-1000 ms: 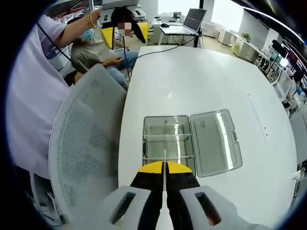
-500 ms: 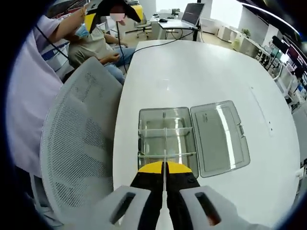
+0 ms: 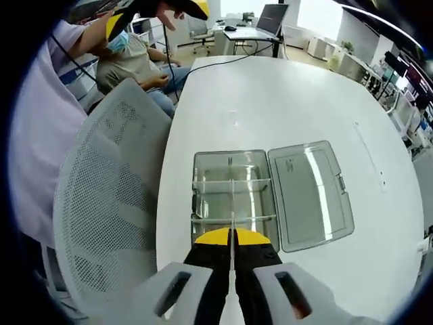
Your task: Insert the divider into the dual guide fixture by aligning both edges with the guide slots and pushing it downward to the bottom, including one-sided entry, uneven engagement, binding, and posture correction.
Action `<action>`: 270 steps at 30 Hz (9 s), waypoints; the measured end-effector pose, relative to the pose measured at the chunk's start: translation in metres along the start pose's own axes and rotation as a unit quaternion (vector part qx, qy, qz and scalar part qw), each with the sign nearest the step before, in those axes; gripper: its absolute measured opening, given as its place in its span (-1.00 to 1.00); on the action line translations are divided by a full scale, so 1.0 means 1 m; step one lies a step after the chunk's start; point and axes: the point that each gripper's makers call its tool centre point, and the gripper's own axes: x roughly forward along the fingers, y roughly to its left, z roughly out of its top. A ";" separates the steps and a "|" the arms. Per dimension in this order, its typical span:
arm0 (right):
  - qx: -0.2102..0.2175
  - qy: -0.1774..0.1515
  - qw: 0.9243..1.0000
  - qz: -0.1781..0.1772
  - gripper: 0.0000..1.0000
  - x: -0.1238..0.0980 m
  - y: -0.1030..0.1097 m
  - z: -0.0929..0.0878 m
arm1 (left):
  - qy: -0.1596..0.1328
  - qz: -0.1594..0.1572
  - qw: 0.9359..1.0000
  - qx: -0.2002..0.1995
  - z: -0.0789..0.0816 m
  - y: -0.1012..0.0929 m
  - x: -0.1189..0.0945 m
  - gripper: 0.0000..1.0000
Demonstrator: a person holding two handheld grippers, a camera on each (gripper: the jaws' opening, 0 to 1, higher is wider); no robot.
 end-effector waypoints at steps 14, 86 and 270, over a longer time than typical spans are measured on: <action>-0.008 0.009 1.000 0.001 -1.00 0.007 -0.002 -0.004 | 0.008 0.010 1.000 -0.001 -0.004 0.000 -0.006 0.33; -0.021 0.019 0.999 0.032 -1.00 0.037 -0.003 -0.021 | 0.001 0.018 1.000 -0.024 -0.007 0.011 0.000 0.24; 0.190 -0.407 0.857 -0.252 -0.97 -0.080 0.098 0.021 | 0.262 0.288 0.850 -0.356 -0.190 0.127 0.050 0.11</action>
